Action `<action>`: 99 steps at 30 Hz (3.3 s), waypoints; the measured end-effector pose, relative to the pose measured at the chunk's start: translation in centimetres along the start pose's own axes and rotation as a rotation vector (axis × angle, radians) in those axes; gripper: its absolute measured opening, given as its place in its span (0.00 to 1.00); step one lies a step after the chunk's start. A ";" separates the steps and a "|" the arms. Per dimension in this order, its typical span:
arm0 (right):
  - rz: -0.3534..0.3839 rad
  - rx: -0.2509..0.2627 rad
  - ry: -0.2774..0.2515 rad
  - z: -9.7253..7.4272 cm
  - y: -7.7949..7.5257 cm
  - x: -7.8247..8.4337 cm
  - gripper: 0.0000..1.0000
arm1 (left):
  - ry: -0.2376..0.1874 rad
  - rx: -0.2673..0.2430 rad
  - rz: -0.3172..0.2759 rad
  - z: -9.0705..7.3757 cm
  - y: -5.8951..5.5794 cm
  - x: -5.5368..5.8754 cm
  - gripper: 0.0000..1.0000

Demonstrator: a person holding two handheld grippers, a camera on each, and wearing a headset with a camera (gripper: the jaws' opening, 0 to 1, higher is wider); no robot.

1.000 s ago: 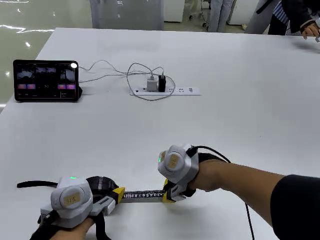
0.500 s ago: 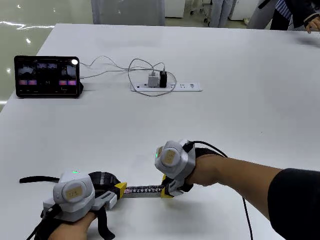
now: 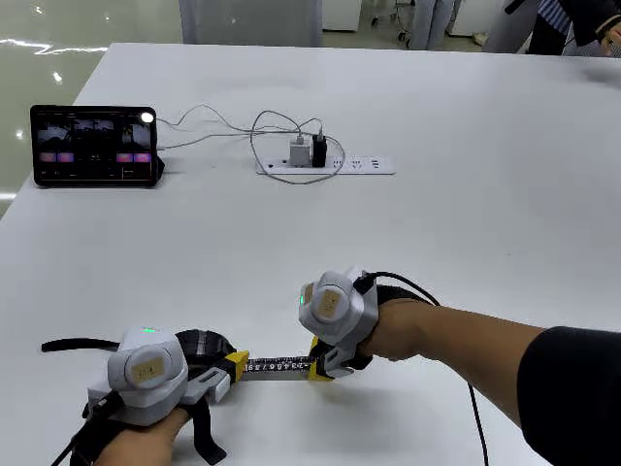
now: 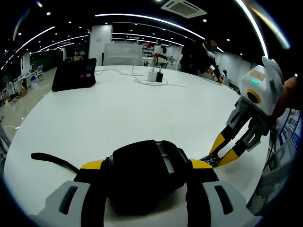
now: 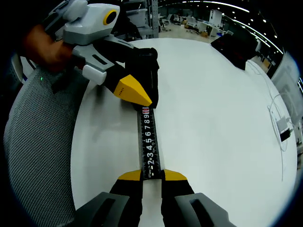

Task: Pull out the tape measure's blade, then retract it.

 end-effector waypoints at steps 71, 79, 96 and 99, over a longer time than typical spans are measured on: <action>-0.003 -0.036 -0.135 2.1 -0.1 -4.3 0.11 | -0.019 0.034 -0.033 -0.3 0.0 -0.1 0.64; 0.000 -0.034 -0.149 2.4 0.0 -4.8 0.11 | -0.020 0.034 -0.038 -0.3 0.0 -0.1 0.64; 0.002 -0.042 -0.156 2.9 0.1 -5.8 0.11 | -0.022 0.035 -0.043 -0.3 0.1 -0.1 0.64; 0.003 -0.045 -0.159 2.9 0.1 -6.0 0.11 | -0.022 0.036 -0.046 -0.3 0.1 -0.1 0.64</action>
Point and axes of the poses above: the centre of the closed fingertips' face, and the gripper's own axes: z roughly forward along the fingers, y roughly to its left, x roughly out of its underside, the point moved 1 cm from there along -z, roughly backward along the fingers, and after that the axes turned 8 degrees about -x, right-handed, at the moved point
